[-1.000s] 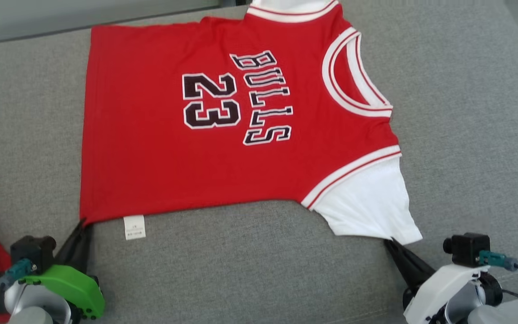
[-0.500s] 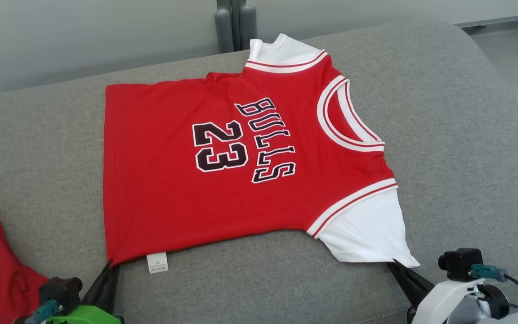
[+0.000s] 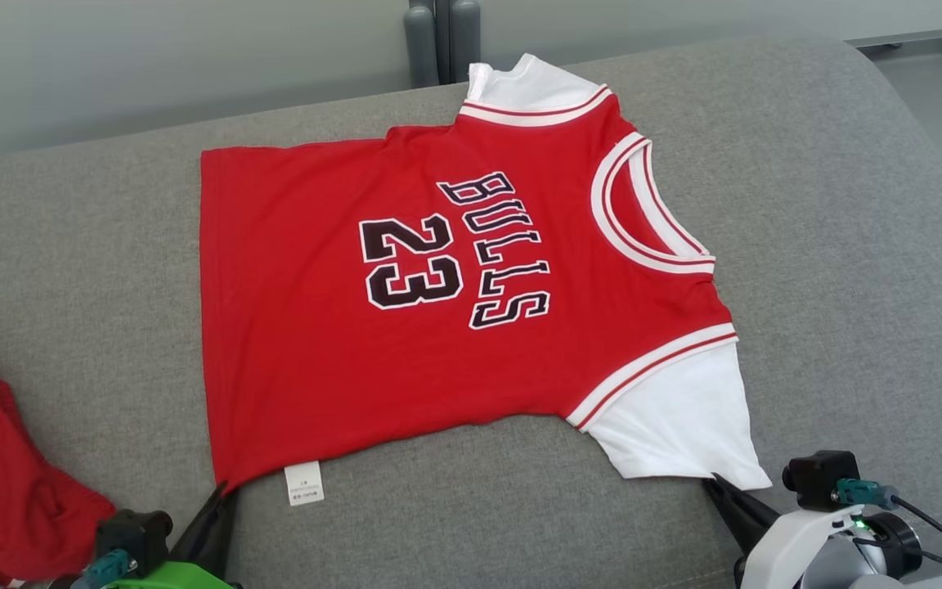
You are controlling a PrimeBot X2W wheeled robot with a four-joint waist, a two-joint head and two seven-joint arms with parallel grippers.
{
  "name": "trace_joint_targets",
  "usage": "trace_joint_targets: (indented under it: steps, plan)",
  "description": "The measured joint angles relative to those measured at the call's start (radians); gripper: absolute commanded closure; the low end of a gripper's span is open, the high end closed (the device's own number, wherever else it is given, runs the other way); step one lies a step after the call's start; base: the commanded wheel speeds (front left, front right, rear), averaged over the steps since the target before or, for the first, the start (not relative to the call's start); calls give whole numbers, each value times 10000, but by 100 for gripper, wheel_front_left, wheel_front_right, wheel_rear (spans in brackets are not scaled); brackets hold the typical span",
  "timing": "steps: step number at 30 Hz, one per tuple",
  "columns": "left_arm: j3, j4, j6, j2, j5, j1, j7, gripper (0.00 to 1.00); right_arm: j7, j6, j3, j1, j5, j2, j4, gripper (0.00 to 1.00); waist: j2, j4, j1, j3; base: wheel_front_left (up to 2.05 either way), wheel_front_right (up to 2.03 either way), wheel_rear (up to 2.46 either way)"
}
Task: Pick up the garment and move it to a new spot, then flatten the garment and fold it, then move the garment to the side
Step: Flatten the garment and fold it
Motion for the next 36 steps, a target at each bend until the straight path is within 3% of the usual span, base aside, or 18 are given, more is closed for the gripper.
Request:
trace_joint_targets:
  steps: [1, 2, 3, 4, 5, 6, 11, 21, 26, 34, 36]
  plan:
    - [-25, 65, -40, -40, 0, -3, 0, 85, -13, -2, 19, -29, -86, 2, 25, 100, 0, 20, 0, 35, 0, 0, 0]
    - [-21, 121, -42, -79, 0, -12, 0, 67, -96, -35, 40, -84, -176, 2, 54, 86, 0, 42, 0, 72, 0, 0, 0]
    - [-38, 174, -69, -100, 0, -50, 0, 51, -155, -104, 42, -158, -263, 6, 82, 58, 0, 60, 0, 109, 0, 0, 0]
    - [-61, 221, -136, -107, -4, -97, 0, 22, -198, -109, 40, -244, -322, 6, 128, 36, 0, 74, 0, 149, 0, 0, 0]
    - [-56, 276, -159, -134, -21, -135, 0, 9, -199, -173, 50, -333, -341, 10, 176, 3, 0, 85, 0, 193, 0, 0, 0]
    - [-52, 355, -171, -174, -33, -183, -4, 2, -234, -171, 61, -406, -362, 15, 222, 0, 0, 92, 0, 234, 0, 0, 0]
    - [-8, 558, -291, -414, -272, -464, -61, 0, -518, -267, 48, -733, -587, 130, 395, 0, 0, 87, 0, 478, 0, 0, 0]
    - [639, 819, -343, -332, -435, -467, -176, 0, -1005, -215, 178, -754, -600, 316, 339, 0, 0, -113, 0, 634, 0, 0, 0]
    - [1536, 744, -23, -249, -600, -314, -67, 0, -1569, -167, -63, -539, -671, -19, -125, 0, 0, -181, 1, 474, 0, 0, 0]
    - [1893, 468, 50, -316, -905, 221, 0, 0, -1647, -272, -556, -150, -648, -759, -692, 0, 0, -169, 0, 13, 0, 0, 0]
    - [1954, 355, 194, -316, -901, 291, 0, 0, -1758, -543, -853, -129, -696, -901, -871, 0, 0, -138, 0, -107, 0, 0, 0]
